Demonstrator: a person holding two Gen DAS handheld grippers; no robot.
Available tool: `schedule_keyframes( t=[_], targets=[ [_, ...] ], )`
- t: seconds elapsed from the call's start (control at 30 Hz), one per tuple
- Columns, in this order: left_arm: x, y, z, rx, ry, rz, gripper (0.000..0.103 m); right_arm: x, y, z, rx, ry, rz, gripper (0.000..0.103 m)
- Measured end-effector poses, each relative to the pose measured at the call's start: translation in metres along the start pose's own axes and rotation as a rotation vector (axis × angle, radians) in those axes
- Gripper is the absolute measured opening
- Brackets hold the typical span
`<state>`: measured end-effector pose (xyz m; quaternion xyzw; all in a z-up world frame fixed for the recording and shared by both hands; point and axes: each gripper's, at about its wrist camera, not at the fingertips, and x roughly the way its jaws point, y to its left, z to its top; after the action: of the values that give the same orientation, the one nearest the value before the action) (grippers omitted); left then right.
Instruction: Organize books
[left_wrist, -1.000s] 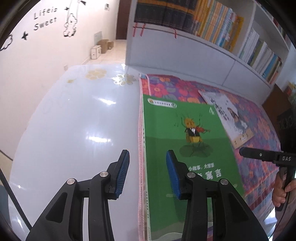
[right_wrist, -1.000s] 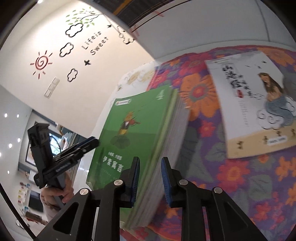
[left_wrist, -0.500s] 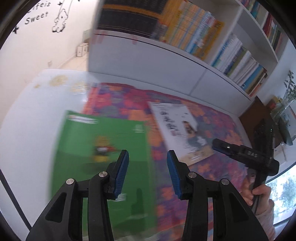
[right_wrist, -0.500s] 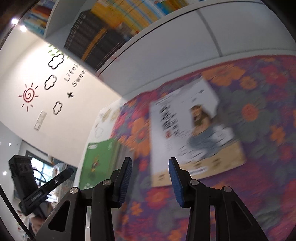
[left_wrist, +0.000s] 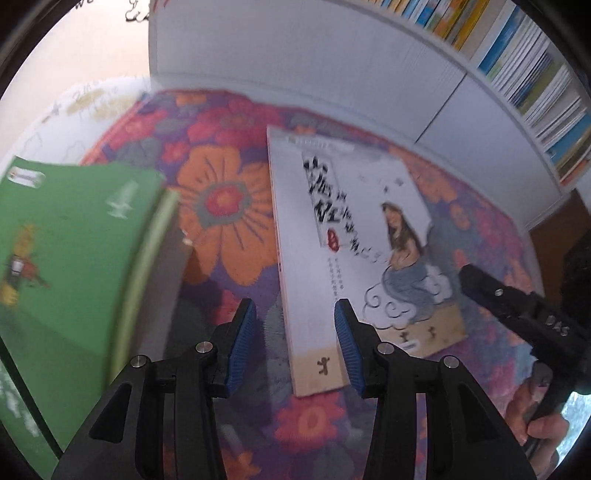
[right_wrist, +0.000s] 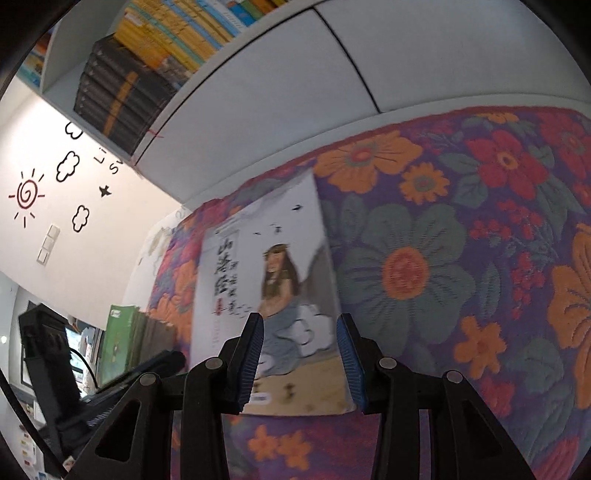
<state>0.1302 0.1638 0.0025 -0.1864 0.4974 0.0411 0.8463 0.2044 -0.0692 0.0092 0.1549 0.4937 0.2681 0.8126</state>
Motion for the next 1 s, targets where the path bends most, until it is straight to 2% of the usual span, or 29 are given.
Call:
schedule_keyframes(
  t=[0.07, 0.13, 0.23, 0.3, 0.4, 0.5, 0.63, 0.8, 0.9, 1.0],
  targets=[
    [0.007, -0.001, 0.0, -0.001, 0.005, 0.015, 0.042, 0.006, -0.007, 0.0, 0.004, 0.016, -0.018, 0.04],
    [0.005, -0.003, -0.001, 0.015, -0.015, 0.008, 0.042, 0.012, -0.012, -0.001, 0.018, 0.043, 0.004, 0.04],
    [0.007, -0.008, -0.002, 0.052, -0.005, -0.056, 0.043, 0.013, -0.013, -0.004, 0.016, 0.037, 0.012, 0.04],
    [0.009, -0.017, -0.002, 0.097, -0.007, -0.051, 0.051, 0.014, -0.007, -0.005, -0.007, 0.059, 0.015, 0.042],
    [0.008, -0.027, -0.007, 0.153, -0.006, -0.016, 0.053, 0.014, 0.003, -0.01, -0.049, 0.063, -0.038, 0.042],
    [0.003, -0.029, -0.016, 0.171, 0.009, -0.026, 0.053, 0.011, 0.01, -0.018, -0.099, 0.077, -0.09, 0.043],
    [-0.01, -0.03, -0.041, 0.23, 0.011, -0.023, 0.053, -0.001, 0.01, -0.036, -0.106, 0.116, -0.088, 0.043],
    [-0.037, -0.025, -0.097, 0.272, 0.074, -0.096, 0.053, -0.031, 0.011, -0.084, -0.127, 0.161, -0.102, 0.043],
    [-0.058, -0.017, -0.135, 0.293, 0.095, -0.153, 0.053, -0.054, 0.007, -0.117, -0.11, 0.21, -0.078, 0.043],
    [-0.067, -0.016, -0.152, 0.332, 0.105, -0.189, 0.053, -0.072, 0.005, -0.147, -0.144, 0.278, -0.054, 0.043]
  ],
)
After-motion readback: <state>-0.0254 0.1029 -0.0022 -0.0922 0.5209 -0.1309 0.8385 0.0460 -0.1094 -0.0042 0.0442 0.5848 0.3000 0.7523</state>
